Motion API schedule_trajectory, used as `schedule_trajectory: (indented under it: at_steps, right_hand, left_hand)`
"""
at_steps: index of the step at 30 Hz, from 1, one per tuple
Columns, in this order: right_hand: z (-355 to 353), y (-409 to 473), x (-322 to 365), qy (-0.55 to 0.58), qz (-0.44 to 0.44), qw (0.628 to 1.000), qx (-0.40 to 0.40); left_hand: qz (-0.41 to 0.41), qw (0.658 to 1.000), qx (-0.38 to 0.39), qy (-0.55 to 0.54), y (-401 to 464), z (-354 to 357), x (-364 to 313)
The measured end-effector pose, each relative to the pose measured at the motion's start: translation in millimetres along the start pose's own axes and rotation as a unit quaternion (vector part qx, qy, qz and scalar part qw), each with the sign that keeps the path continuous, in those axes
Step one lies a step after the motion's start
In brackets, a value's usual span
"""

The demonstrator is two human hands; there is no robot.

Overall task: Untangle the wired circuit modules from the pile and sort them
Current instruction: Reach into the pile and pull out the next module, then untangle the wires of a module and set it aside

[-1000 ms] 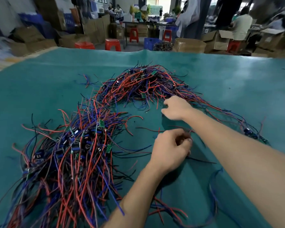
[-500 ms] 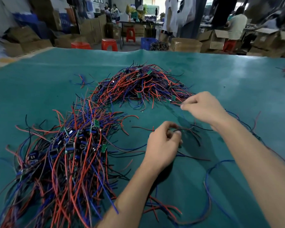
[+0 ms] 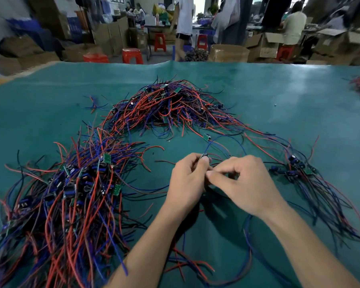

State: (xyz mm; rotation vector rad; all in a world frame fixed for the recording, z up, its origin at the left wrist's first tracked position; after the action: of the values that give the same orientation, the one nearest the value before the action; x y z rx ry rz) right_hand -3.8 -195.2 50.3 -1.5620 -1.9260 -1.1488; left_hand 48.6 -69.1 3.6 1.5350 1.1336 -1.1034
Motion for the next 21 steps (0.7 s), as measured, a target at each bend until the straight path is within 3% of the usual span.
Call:
schedule_trajectory:
  at_steps: [5, 9, 12, 18, 21]
  right_hand:
    - [-11, 6, -28, 0.096, 0.109, 0.987, -0.069]
    - [-5, 5, -31, 0.168, 0.140, 0.972, -0.081]
    - [-8, 7, -33, 0.195, 0.145, 0.961, -0.132]
    - [-1, 6, -33, 0.301, 0.183, 0.934, -0.062]
    - [-4, 7, -36, 0.337, 0.201, 0.916, -0.079]
  left_hand:
    - [0.030, 0.999, 0.027, -0.016, -2, 3, -2]
    - [0.059, 0.997, 0.058, -0.007, -4, 3, -3]
    - [0.068, 0.996, 0.059, -0.019, -5, 3, -5]
    - [0.099, 0.991, 0.085, -0.001, -8, 5, -13]
    - [0.096, 0.992, 0.079, 0.005, -9, 5, -12]
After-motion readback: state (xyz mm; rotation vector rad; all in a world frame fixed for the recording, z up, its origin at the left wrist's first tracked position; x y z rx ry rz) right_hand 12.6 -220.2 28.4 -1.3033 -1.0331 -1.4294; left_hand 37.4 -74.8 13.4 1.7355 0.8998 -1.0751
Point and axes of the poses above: each hand's wrist, its own y-axis towards the middle knuckle, its own z-axis out of the palm, x = y × z, the point moved 3 cm from there along y, towards the middle knuckle, and after that the axes turned 5 degrees about y, right-handed, at the moved point
